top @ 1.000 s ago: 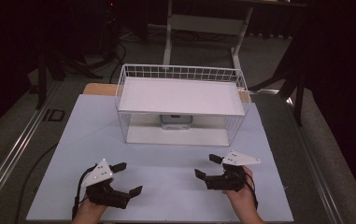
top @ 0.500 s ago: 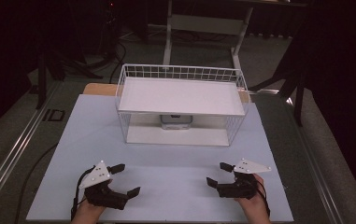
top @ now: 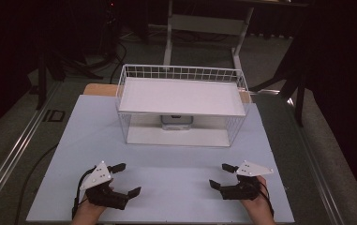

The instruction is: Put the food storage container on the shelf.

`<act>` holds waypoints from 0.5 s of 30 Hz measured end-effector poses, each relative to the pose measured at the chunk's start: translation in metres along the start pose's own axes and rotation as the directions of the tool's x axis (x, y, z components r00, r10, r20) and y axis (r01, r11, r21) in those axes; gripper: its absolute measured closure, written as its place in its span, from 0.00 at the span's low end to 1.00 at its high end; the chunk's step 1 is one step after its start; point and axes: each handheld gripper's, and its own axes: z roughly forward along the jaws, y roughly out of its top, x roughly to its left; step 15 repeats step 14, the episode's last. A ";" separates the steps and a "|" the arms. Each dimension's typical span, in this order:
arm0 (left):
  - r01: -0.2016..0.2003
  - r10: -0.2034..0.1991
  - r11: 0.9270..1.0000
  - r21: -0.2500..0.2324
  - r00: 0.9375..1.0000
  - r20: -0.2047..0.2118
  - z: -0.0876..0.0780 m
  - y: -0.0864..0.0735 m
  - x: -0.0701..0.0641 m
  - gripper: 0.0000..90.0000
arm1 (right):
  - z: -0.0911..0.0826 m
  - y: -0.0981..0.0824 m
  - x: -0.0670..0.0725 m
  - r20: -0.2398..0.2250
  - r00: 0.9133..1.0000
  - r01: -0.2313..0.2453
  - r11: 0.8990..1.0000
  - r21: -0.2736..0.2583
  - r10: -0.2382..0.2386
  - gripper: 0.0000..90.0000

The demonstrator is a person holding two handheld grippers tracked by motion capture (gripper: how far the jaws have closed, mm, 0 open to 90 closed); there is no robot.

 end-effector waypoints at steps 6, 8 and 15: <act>0.005 -0.005 1.000 -0.001 1.000 -0.029 0.000 -0.004 0.005 0.03 | -0.005 -0.001 -0.005 0.020 1.000 0.010 1.000 -0.021 -0.010 0.22; 0.004 -0.004 1.000 0.000 1.000 -0.028 0.000 -0.004 0.005 0.03 | -0.003 -0.003 -0.008 0.019 1.000 0.010 1.000 -0.010 -0.010 0.21; -0.016 0.016 1.000 0.011 1.000 -0.022 0.001 -0.003 0.003 0.03 | 0.001 -0.006 -0.010 0.017 1.000 0.010 1.000 0.004 -0.010 0.22</act>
